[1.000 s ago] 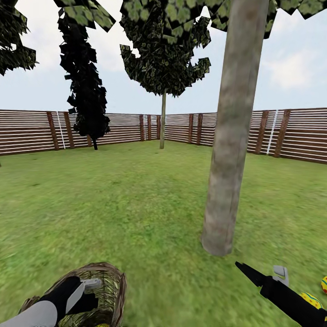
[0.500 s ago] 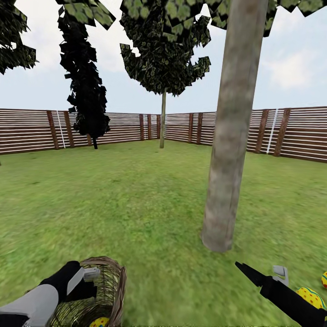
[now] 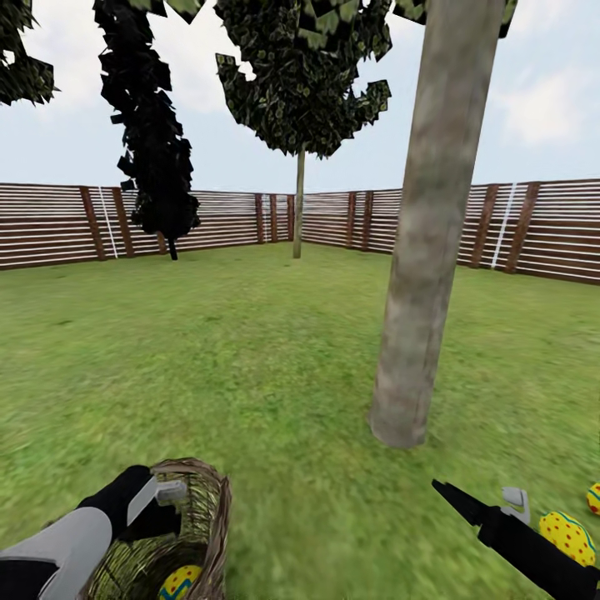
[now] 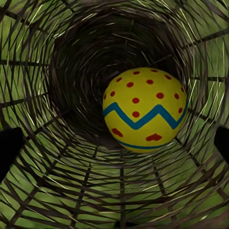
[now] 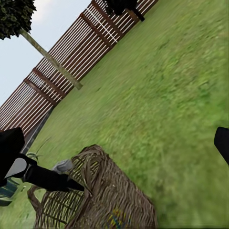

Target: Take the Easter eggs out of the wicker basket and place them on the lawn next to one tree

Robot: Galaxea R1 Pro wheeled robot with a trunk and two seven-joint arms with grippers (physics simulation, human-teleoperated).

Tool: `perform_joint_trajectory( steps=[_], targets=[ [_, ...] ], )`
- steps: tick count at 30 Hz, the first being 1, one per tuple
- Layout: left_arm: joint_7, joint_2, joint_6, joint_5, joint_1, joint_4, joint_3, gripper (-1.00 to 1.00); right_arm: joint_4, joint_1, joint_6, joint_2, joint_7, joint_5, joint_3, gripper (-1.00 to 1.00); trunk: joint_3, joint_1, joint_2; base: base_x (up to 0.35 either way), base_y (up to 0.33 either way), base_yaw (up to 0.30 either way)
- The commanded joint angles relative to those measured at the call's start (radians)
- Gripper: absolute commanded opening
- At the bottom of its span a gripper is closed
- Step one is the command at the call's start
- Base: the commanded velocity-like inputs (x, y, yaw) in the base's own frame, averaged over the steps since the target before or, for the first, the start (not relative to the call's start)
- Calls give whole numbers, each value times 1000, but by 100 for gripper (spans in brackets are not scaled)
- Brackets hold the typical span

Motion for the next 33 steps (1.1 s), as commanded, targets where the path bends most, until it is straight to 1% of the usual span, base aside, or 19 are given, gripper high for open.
perform_joint_trajectory(
  steps=[1, 5, 7, 9, 13, 21, 27, 33],
  targets=[
    [3, 0, 6, 10, 0, -2, -8, 100, -2, 0, 7, 0, 2, -4, -1, 100, -5, 0, -1, 0, 0, 0],
    [-23, 0, 9, 10, -1, -2, -8, 100, -16, 3, 7, 0, 20, -6, -1, 100, -21, 2, -2, 0, 0, 0],
    [-30, 1, 10, 10, -1, -2, -9, 100, -24, 5, 7, 0, 47, -6, -1, 100, -28, 3, -2, 0, 0, 0],
    [-34, 1, 9, 10, -1, -2, -9, 100, -35, 7, 7, 0, 72, -6, -1, 100, -36, 4, -3, 0, 0, 0],
    [-37, 1, 8, 10, -1, -2, -9, 100, -52, 8, 8, 0, 94, -7, 1, 100, -51, 6, -4, 0, 0, 0],
    [-38, 2, -1, 12, 1, -2, -8, 100, -58, 9, 17, 0, 100, 1, 4, 100, -82, 9, -5, 0, 0, 0],
    [-37, 5, -16, 15, 4, -2, -8, 100, -58, 9, 16, -1, 93, 8, 0, 100, -106, 12, -7, 0, 0, 0],
    [-38, 6, -31, 15, 4, -3, -7, 100, -59, 9, 22, -8, 77, 11, -2, 100, -129, 15, -8, 0, 0, 0]
  ],
)
